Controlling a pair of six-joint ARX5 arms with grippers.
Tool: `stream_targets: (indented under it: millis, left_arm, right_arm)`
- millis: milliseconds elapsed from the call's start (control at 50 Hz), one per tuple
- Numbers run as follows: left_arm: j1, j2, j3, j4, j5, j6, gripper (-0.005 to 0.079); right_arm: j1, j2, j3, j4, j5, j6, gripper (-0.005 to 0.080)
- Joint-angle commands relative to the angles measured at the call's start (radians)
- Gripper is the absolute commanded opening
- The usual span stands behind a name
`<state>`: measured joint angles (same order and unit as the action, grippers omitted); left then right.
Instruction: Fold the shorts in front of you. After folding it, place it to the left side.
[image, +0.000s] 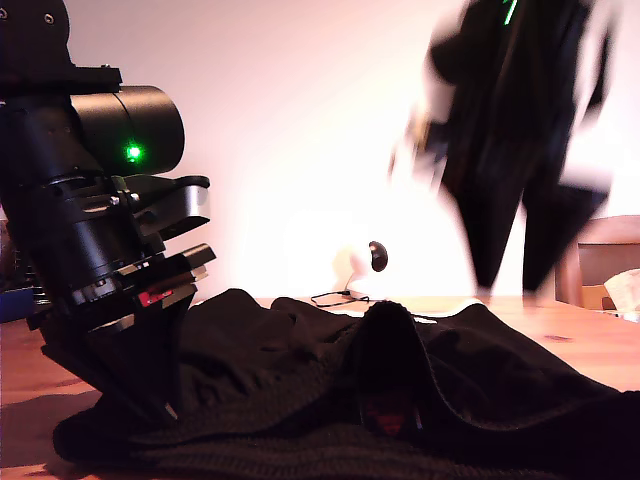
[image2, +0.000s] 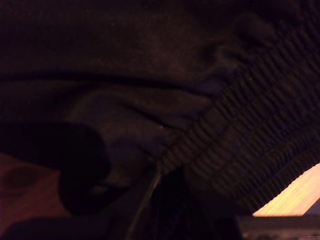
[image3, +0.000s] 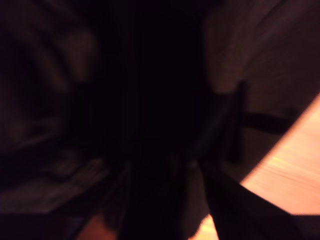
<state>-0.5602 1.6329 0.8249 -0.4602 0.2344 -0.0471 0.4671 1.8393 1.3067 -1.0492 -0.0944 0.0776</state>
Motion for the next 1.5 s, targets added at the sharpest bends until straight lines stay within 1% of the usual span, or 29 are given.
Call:
stream_targets:
  millis: [0, 200, 660, 800, 840, 920, 1000, 1040, 1060, 1300, 1480]
  left_arm:
    - [0.010, 0.080, -0.084, -0.064, -0.032, 0.007, 0.0125]
    - [0.010, 0.080, -0.084, -0.067, -0.032, 0.024, 0.0125]
    - [0.011, 0.080, -0.084, -0.063, -0.032, 0.029, 0.0125]
    - [0.011, 0.080, -0.084, -0.063, -0.032, 0.029, 0.0125]
    - [0.011, 0.080, -0.084, -0.063, -0.032, 0.029, 0.0125]
    - [0.011, 0.080, -0.084, -0.062, -0.032, 0.029, 0.0125]
    - [0.011, 0.080, -0.084, -0.058, -0.032, 0.030, 0.0125]
    - [0.011, 0.080, -0.084, -0.054, -0.032, 0.030, 0.0125]
    - [0.011, 0.080, -0.084, -0.051, -0.032, 0.030, 0.0125]
    - [0.011, 0.080, -0.084, -0.020, -0.034, 0.031, 0.0125]
    - [0.011, 0.080, -0.084, 0.003, -0.076, 0.061, 0.0124]
  right_arm:
    - [0.008, 0.008, -0.016, 0.002, 0.010, 0.005, 0.0442]
    - [0.008, 0.037, -0.016, 0.018, 0.070, 0.021, 0.0441]
    - [-0.010, 0.101, -0.016, 0.062, 0.068, 0.026, 0.0432]
    - [-0.010, 0.117, -0.016, 0.062, 0.068, 0.024, 0.0358]
    - [-0.010, 0.122, -0.016, 0.064, 0.068, 0.023, 0.0321]
    - [-0.010, 0.128, -0.016, 0.063, 0.068, 0.017, 0.0200]
    - [-0.009, 0.129, -0.016, 0.065, 0.071, 0.008, 0.0043]
    - [-0.009, 0.129, -0.016, 0.066, 0.072, 0.004, -0.0006]
    - [-0.010, 0.129, -0.016, 0.065, 0.072, 0.004, -0.0017]
    - [-0.010, 0.127, -0.016, 0.035, 0.131, 0.000, -0.0013]
    - [-0.009, 0.115, -0.013, -0.012, 0.135, 0.000, -0.0013]
